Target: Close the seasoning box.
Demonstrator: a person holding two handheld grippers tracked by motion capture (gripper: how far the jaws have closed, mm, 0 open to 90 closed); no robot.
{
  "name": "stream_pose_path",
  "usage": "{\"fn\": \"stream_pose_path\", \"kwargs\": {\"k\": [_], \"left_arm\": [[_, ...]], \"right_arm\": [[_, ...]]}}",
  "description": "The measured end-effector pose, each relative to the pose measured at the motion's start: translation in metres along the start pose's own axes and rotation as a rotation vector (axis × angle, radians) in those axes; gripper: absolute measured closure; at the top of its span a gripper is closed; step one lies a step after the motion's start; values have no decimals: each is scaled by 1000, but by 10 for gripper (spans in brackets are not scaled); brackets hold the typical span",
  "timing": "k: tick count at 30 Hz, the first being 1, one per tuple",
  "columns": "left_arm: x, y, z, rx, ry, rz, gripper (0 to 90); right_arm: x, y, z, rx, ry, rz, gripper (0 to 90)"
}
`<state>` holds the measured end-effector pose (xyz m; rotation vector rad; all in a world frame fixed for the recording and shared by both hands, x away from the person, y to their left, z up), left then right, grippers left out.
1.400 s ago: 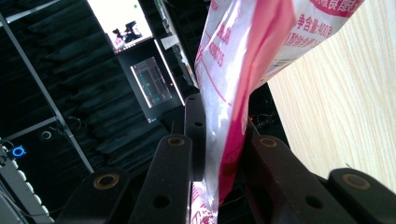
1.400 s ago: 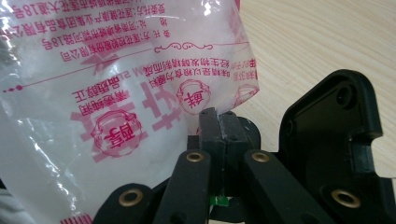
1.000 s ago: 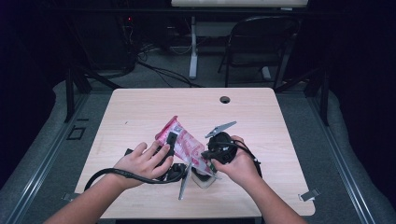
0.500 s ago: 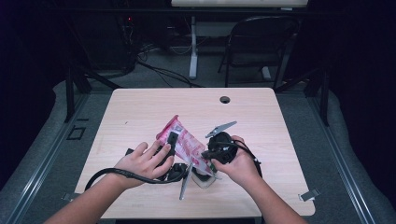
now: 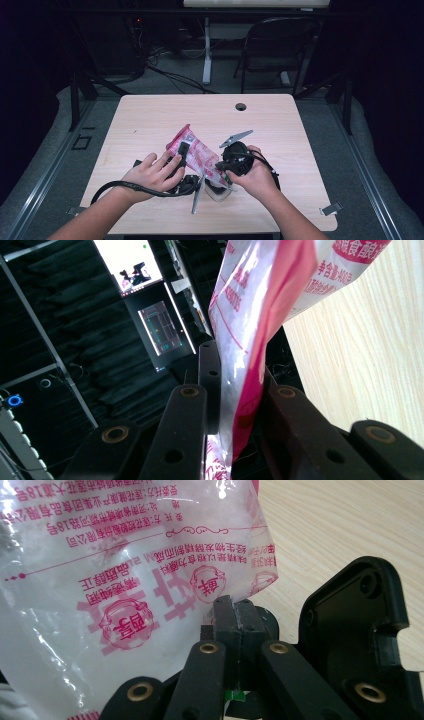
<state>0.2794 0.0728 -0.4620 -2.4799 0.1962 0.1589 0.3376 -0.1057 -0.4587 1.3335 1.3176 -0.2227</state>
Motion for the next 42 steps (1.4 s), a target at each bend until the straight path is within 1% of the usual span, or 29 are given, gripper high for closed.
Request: {"fn": "stream_pose_path", "kwargs": {"k": [1, 2, 3, 4, 5, 6, 7, 8, 9, 10, 11, 12, 15, 16, 17, 18, 19, 20, 21, 22, 23, 24, 28, 37, 42], "left_arm": [[0, 0, 0, -2, 0, 1, 835], [0, 0, 0, -10, -22, 3, 835], [0, 0, 1, -11, -13, -2, 835], [0, 0, 2, -9, -13, -2, 835], [0, -1, 2, -10, -15, -2, 835], [0, -1, 2, -18, -27, 2, 835], [0, -1, 3, -26, -18, 2, 836], [0, -1, 4, -39, -22, 3, 836], [0, -1, 4, -37, -23, 2, 837], [0, -1, 4, -36, -35, 4, 836], [0, -1, 4, -41, -36, 4, 837], [1, -1, 5, -43, -24, 3, 837], [1, -2, 6, -51, -26, 4, 837], [1, -2, 6, -52, -39, 5, 837], [1, -2, 7, -55, -26, 5, 837], [1, -2, 7, -55, -27, 5, 837], [1, -2, 7, -52, -40, 4, 838], [1, -2, 7, -55, -42, 4, 837], [1, -2, 7, -55, -42, 4, 837], [1, -3, 7, -60, -33, 3, 837], [1, -3, 7, -70, -35, 5, 837], [1, -3, 6, -67, -42, 5, 837], [1, -3, 6, -70, -44, 6, 838], [1, -3, 9, -89, -57, 9, 838], [1, -3, 10, -96, -56, 11, 838]], "right_arm": [[0, 0, 0, 0, 1, 0, 900], [0, 0, 0, 1, 0, 3, 900], [0, 0, 0, 1, 0, 3, 900], [0, 0, 0, 1, 0, 4, 900], [0, 0, 0, 1, 0, 3, 900], [0, 0, 0, 1, 0, 3, 900], [0, 0, 0, 1, 1, 3, 900], [0, 0, 0, 2, 0, 0, 900], [0, 0, -1, 2, 1, 2, 900], [0, 0, 0, -2, 0, 1, 900], [0, 0, 0, -2, 1, 2, 900], [0, 0, -1, -1, 0, -1, 900], [0, 0, 0, -1, 2, 4, 900], [0, 1, -1, 2, 2, 3, 900], [0, 1, -1, 2, 1, 2, 900], [0, 1, -1, 2, 1, 3, 900], [0, 1, -1, 1, 2, 3, 900], [0, 1, -1, 2, 1, 6, 900], [0, 1, -1, 2, 1, 6, 900], [0, 1, -1, 2, 1, 6, 900], [0, 1, -1, 1, 4, 7, 900], [0, 1, -1, 0, 5, 9, 900], [0, 1, -1, 2, 4, 13, 900], [-2, 1, -1, 2, -3, 13, 900], [-1, 1, -1, 2, -3, 13, 900]]}}
Point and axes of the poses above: each handheld gripper's, and its own axes: x roughly forward along the jaws, y roughly out of its top, z roughly to its right, the point moved 1 cm from there along x, roughly forward along the jaws, and after that the axes turned 15 degrees about x, right-handed, at the moved point
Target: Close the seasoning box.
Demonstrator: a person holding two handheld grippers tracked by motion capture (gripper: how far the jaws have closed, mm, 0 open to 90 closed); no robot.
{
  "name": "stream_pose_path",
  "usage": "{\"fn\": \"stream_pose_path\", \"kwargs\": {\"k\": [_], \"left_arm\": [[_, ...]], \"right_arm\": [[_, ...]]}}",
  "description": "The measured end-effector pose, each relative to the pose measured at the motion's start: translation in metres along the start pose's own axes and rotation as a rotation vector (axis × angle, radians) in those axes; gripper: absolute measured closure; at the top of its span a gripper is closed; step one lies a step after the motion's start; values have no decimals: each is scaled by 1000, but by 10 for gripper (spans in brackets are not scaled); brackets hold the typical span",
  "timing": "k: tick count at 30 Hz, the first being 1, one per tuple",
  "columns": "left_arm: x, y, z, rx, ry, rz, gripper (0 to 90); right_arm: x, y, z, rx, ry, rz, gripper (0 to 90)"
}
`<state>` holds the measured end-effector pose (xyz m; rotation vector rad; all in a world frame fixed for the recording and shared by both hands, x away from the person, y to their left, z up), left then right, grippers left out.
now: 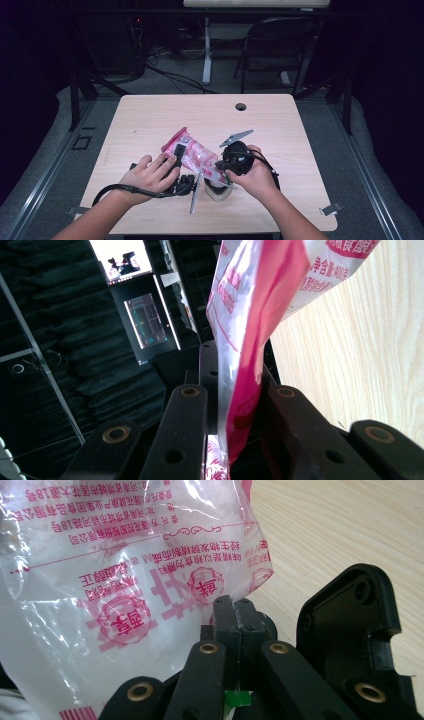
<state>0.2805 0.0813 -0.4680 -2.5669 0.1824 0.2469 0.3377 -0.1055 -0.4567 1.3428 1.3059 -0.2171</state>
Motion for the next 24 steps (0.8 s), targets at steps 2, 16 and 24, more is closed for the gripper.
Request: {"fn": "stream_pose_path", "kwargs": {"k": [2, 16, 24], "left_arm": [[0, 0, 0, -1, -4, 0, 838], [0, -3, 2, -38, -14, 0, 840], [0, -6, 6, -67, -25, 2, 841]], "right_arm": [[0, 0, 0, 0, 1, -1, 900], [-3, 1, -1, -6, 4, 12, 900], [-5, 2, -4, -12, 1, 11, 900]]}}
Point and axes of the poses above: each handheld gripper's, and its own axes: x roughly forward along the jaws, y roughly out of its top, z roughly to its right, the point moved 1 cm from there along x, roughly forward along the jaws, and after that the axes turned 15 degrees about x, right-handed, at the moved point
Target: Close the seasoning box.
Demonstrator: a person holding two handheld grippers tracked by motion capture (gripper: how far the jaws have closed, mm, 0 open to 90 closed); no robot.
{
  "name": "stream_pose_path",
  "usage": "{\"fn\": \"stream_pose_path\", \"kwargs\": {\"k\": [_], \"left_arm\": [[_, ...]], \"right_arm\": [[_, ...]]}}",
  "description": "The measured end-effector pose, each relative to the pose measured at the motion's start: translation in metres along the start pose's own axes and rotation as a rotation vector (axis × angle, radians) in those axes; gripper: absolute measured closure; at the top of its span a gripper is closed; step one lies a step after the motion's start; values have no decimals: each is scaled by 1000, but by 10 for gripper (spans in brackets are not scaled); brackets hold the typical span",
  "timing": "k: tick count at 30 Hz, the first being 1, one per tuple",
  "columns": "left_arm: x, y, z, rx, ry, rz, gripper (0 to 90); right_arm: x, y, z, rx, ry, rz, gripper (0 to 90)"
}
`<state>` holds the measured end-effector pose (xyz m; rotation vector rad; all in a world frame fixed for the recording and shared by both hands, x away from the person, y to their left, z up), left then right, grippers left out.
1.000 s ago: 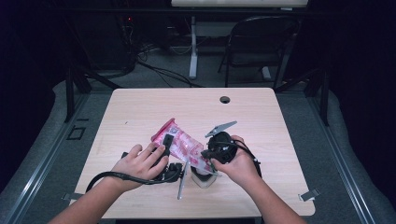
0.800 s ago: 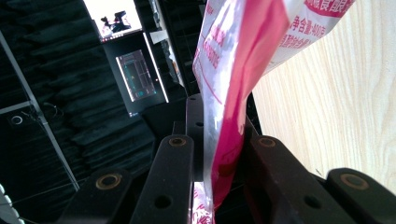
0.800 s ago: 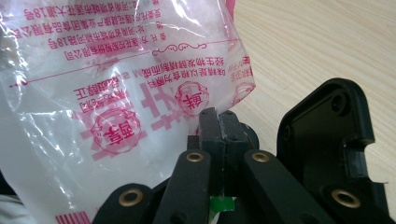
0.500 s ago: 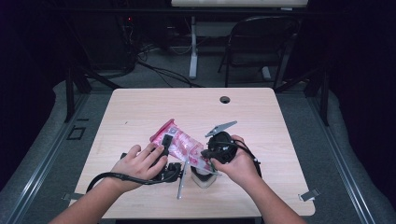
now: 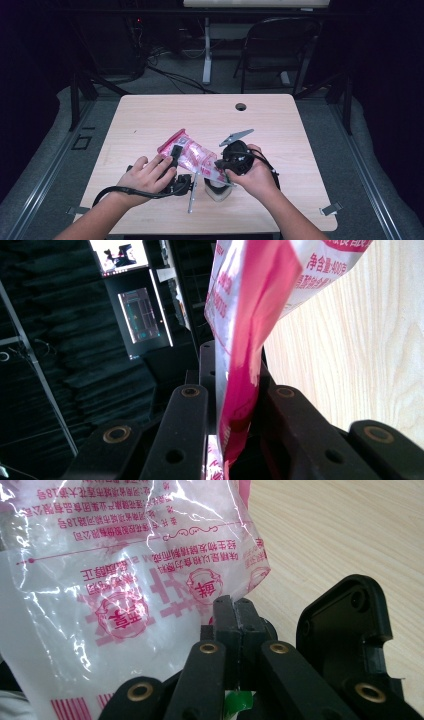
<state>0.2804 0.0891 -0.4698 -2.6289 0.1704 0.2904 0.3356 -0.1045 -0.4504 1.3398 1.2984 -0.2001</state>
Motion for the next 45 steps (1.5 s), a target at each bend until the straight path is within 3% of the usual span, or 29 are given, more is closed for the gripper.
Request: {"fn": "stream_pose_path", "kwargs": {"k": [3, 24, 45], "left_arm": [[0, -2, 1, -9, 11, -1, 841], [3, -6, 22, -139, -29, 9, 844], [4, -6, 34, -205, -70, 15, 846]], "right_arm": [[0, 1, -1, 1, 3, 8, 900], [0, 5, -5, -8, 3, 5, 900], [3, 7, -8, -17, 3, 3, 900]]}}
Point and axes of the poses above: each handheld gripper's, and its own axes: x roughly forward along the jaws, y roughly out of its top, z roughly to its right, the point moved 1 cm from there along x, roughly forward along the jaws, and after that the axes turned 15 degrees about x, right-handed, at the moved point
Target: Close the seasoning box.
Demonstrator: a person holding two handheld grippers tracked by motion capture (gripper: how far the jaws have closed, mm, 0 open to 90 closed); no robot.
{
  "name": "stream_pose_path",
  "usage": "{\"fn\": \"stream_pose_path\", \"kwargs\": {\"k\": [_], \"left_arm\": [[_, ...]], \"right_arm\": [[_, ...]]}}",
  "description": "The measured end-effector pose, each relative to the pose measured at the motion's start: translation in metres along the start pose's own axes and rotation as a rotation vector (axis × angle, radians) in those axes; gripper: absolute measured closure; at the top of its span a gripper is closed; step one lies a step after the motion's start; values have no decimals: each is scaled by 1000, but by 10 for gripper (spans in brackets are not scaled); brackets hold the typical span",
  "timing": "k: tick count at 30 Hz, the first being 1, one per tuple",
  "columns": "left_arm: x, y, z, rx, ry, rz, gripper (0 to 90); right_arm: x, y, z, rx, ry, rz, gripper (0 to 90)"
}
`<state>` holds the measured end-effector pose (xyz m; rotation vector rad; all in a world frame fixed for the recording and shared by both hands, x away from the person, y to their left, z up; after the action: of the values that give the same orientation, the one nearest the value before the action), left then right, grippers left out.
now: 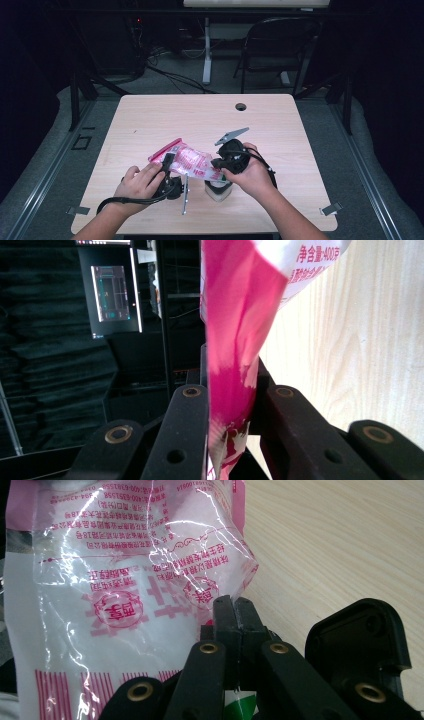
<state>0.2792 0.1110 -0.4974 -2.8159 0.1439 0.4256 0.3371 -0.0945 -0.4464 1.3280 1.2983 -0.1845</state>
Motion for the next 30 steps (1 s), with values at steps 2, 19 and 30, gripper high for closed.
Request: {"fn": "stream_pose_path", "kwargs": {"k": [2, 19, 30], "left_arm": [[0, 0, 1, -1, 7, 3, 846], [3, -4, 12, -74, -25, 8, 848], [5, -3, 17, -80, -53, 5, 849]], "right_arm": [[0, 0, 0, 1, 2, 1, 900], [2, 2, -5, -6, 11, 3, 900], [2, 4, -6, -10, 15, -3, 900]]}}
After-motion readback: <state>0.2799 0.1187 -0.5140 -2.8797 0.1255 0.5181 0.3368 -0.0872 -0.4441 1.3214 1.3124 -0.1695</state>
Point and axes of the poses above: each handheld gripper's, and its own axes: x roughly forward along the jaws, y roughly out of its top, z roughly to its right, the point moved 1 cm from there along x, roughly forward along the jaws, and after that the axes turned 15 degrees about x, right-handed, at the moved point
